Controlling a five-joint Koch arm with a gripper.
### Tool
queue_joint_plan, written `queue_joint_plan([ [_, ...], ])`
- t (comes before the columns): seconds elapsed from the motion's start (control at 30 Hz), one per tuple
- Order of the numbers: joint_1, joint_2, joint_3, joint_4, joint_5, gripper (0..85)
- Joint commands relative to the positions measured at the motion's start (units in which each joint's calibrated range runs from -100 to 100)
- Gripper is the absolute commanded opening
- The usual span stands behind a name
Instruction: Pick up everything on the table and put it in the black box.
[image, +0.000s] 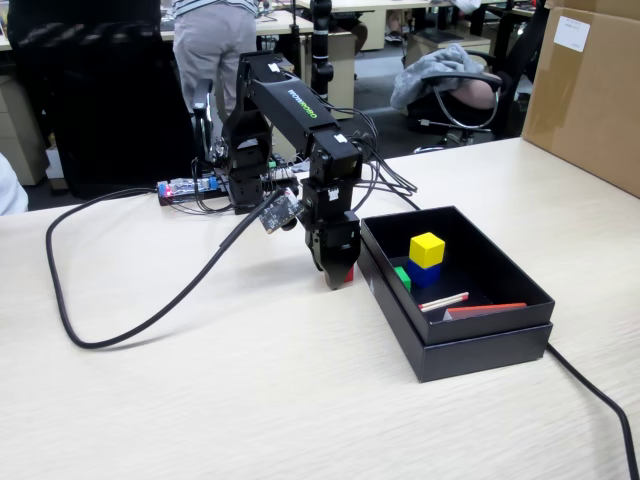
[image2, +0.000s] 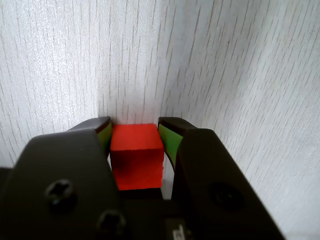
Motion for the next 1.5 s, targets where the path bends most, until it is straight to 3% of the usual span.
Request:
queue_joint_plan([
  [0.0,-0.4,-5.1,4.6,0.9,-0.5,0.9],
  [0.33,0.4,-26.4,20.5,-0.5,-1.6,0.9],
  [0.9,4.4,2.8,37.6,-0.6,0.2,0.9],
  [1.47,5.3,8.1,38.3,-2.4,1.6,0.9],
])
